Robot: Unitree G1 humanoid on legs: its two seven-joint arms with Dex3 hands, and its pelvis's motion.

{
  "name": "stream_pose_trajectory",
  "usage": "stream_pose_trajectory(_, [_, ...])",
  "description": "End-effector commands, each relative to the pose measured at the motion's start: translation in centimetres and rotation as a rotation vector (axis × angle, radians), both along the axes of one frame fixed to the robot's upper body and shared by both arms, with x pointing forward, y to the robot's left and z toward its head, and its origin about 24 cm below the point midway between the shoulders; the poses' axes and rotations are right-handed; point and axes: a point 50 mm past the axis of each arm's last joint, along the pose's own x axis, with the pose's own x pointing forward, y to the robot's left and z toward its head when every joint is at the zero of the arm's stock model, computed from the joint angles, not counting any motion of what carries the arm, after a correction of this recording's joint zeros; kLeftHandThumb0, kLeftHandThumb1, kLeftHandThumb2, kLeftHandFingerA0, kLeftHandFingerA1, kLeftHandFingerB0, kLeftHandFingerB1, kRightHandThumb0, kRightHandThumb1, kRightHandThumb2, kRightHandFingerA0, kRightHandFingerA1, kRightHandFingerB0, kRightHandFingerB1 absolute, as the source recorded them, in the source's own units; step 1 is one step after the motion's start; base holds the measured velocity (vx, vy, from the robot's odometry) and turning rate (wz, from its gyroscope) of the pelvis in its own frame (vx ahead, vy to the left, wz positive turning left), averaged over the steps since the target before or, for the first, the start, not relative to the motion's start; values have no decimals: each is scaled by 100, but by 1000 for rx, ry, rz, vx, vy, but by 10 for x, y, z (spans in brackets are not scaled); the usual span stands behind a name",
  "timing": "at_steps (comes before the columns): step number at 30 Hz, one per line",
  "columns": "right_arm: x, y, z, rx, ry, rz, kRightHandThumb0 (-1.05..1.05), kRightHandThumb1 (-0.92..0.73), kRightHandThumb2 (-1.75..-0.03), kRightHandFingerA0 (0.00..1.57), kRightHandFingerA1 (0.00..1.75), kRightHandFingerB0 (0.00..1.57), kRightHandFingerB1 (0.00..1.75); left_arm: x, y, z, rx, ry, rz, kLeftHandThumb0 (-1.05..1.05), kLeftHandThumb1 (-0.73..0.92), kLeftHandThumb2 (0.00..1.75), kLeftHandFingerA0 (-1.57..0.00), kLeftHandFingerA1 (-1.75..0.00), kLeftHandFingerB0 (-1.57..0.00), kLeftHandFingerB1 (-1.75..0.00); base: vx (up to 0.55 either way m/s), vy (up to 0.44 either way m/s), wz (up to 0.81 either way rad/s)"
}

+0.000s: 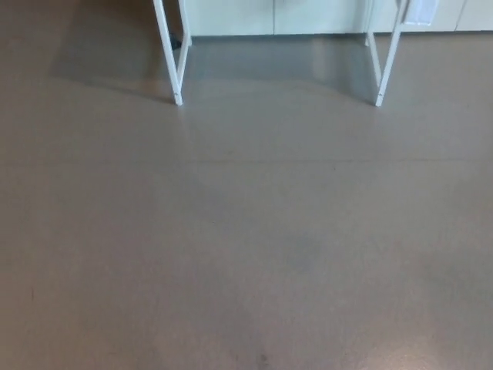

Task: The robot walk towards a table in front and uses its left hand to pick up the pot from the base and pour water to the cup on the right hand side

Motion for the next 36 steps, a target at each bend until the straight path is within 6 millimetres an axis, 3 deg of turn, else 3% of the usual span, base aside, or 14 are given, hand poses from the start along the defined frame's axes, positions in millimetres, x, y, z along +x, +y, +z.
stream_pose_trajectory(1, [-3, -6, 2, -24, -8, -14, -47, -37, -69, 62, 58, 22, 40, -4, 7, 4, 30, -12, 3, -11, 37, 84, -20, -52, -18, -49, 0, 0, 0])
stream_pose_trajectory(11, [2, -3, 3, -27, -22, -17, -46, -37, -70, 62, 59, 20, 40, -4, 7, 5, 38, -15, -7, -11, 39, 86, -19, -52, -16, -48, 139, 330, -10])
stream_pose_trajectory(14, [4, -3, 3, -27, -17, -18, -39, -46, -54, 74, 54, 28, 31, -3, 8, 4, 29, -20, 10, -10, 37, 84, -22, -53, -17, -49, 190, 128, 5])
stream_pose_trajectory(15, [4, -3, 3, -20, -20, -27, -26, -31, -85, 61, 69, 13, 49, -3, 8, 4, 26, -17, 13, -11, 35, 83, -25, -54, -18, -49, 221, 27, 5])
stream_pose_trajectory(17, [5, -3, 3, -18, -26, -25, -26, -31, -85, 61, 69, 13, 49, -3, 8, 4, 35, -9, 14, -12, 35, 82, -27, -54, -19, -49, 213, -18, 9])
stream_pose_trajectory(18, [5, -3, 3, -17, -28, -19, -38, -49, -55, 68, 51, 29, 31, -3, 8, 4, 36, -10, 11, -12, 37, 84, -23, -53, -18, -49, 194, -92, 9])
stream_pose_trajectory(22, [5, -2, 3, -12, -36, -17, -48, -36, -71, 63, 59, 21, 41, -2, 8, 4, 33, -13, 1, -11, 38, 84, -21, -52, -18, -49, 214, -166, 13])
stream_pose_trajectory(23, [5, -2, 3, -10, -30, -21, -37, -47, -55, 66, 48, 25, 30, -2, 8, 4, 33, -14, 0, -12, 37, 84, -24, -53, -18, -49, 234, -252, 10])
stream_pose_trajectory(26, [5, -2, 3, -8, -22, -24, -37, -47, -55, 67, 48, 26, 30, -5, 7, 4, 23, -21, 5, -11, 37, 84, -22, -53, -18, -49, 393, -118, 2])
stream_pose_trajectory(27, [5, -2, 2, -7, -19, -22, -26, -31, -85, 61, 70, 12, 49, -5, 7, 3, 23, -16, 6, -10, 38, 84, -21, -52, -18, -49, 438, -20, 10])
stream_pose_trajectory(28, [5, -2, 2, -4, -19, -18, -36, -49, -55, 69, 52, 25, 30, -6, 7, 3, 28, -13, 8, -11, 37, 84, -23, -53, -19, -49, 239, -162, -2])
stream_pose_trajectory(34, [4, 0, 1, -14, -7, 12, -38, -51, -56, 68, 48, 23, 30, -8, 8, 2, 35, 3, 7, -11, 37, 84, -22, -53, -19, -49, 220, -50, -7])
stream_pose_trajectory(35, [4, 0, 1, -10, -10, 8, -28, -33, -86, 57, 68, 9, 47, -8, 8, 2, 38, 2, 3, -12, 37, 84, -25, -54, -18, -49, 245, 72, -12])
stream_pose_trajectory(36, [3, 0, 1, -4, -8, -8, -27, -33, -86, 59, 68, 10, 48, -9, 7, 3, 39, -4, -9, -12, 38, 85, -22, -53, -17, -49, 259, 103, -20])
